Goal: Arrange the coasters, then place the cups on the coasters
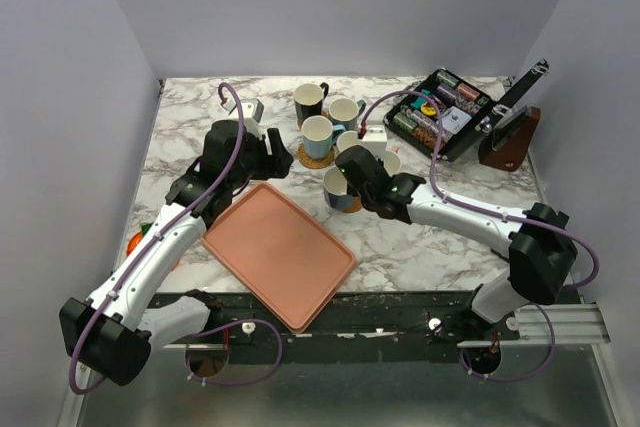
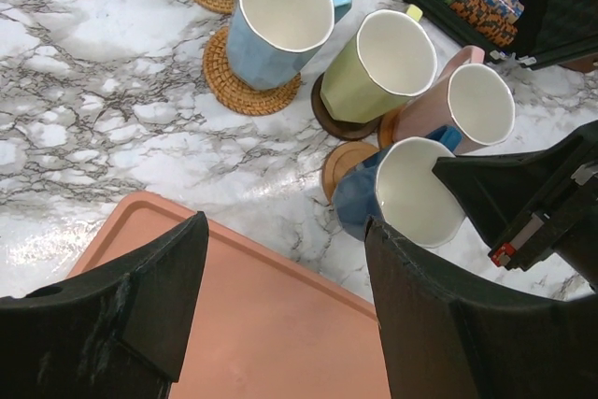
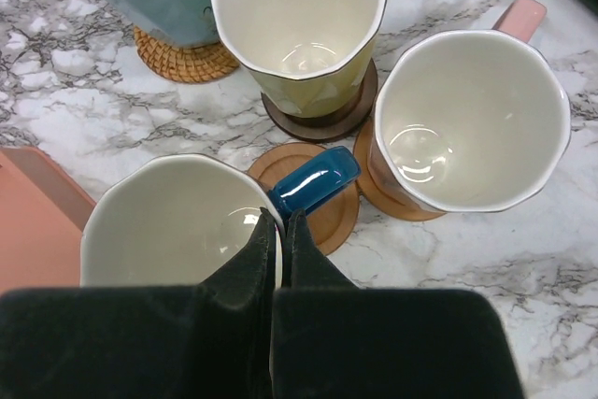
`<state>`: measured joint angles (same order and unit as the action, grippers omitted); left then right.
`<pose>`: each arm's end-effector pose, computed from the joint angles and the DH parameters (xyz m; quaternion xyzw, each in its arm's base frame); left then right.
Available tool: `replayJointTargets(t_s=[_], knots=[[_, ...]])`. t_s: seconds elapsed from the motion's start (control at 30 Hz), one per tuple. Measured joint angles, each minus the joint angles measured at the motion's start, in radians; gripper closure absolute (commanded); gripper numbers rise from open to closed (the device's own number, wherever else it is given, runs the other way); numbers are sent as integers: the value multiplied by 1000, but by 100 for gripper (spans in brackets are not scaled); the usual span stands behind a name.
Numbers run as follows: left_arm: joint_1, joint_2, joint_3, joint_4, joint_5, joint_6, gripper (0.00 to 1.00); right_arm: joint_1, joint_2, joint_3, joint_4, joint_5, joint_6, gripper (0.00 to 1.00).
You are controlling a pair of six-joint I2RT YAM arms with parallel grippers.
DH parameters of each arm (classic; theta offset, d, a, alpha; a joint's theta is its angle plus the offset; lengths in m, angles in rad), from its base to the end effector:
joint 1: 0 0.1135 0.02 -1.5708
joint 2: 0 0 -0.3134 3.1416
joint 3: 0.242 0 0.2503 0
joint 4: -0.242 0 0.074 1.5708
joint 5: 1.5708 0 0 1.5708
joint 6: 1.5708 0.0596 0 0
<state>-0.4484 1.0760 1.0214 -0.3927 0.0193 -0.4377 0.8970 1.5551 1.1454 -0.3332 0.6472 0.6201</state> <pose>0.2136 -0.1040 0.3782 0.0097 0.8462 -0.2357 0.4777 0.2473 0.2522 0.3029 0.0069 0.8774 0.0510 0.4771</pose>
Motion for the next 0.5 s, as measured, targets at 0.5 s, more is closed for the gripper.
replayJointTargets(t_s=[0.5], knots=[[9,13,-3,32,20,15,23,-3,-18,-128,237,-101,-207,99]])
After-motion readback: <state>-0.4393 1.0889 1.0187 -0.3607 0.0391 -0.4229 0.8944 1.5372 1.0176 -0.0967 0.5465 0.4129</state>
